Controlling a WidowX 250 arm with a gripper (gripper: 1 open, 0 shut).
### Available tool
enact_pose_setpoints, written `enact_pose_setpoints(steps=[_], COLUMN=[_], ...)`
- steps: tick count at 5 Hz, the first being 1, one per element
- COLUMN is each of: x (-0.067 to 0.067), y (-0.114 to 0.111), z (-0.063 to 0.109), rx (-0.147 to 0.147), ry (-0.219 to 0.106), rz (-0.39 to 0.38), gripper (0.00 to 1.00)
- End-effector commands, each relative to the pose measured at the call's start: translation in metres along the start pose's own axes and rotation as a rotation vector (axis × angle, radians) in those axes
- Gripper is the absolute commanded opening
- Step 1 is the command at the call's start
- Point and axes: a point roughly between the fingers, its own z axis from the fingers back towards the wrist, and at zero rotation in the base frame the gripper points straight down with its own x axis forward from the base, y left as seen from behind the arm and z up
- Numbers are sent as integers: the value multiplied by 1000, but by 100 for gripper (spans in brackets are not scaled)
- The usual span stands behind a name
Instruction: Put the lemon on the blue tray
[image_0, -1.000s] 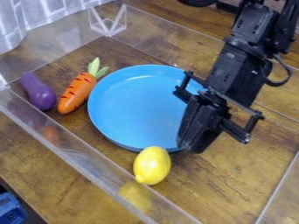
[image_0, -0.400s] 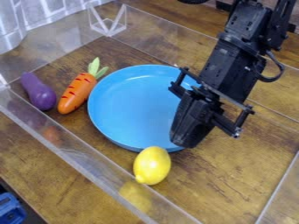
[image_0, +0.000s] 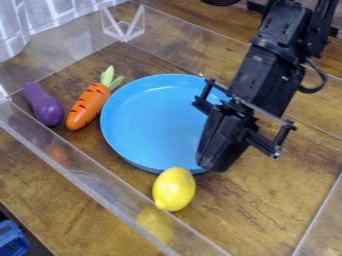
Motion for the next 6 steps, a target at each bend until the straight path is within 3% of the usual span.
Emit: enact_pose_setpoints(steps=[1,4,5,6], x=[-7,-8,-9,-7], y=[4,7,1,-4], z=[20,15,18,20], rx=[-46,-155,-148,-142], ry=[-92,-101,-92,-82], rz=[73,222,209,197], gripper=[0,0,0,100])
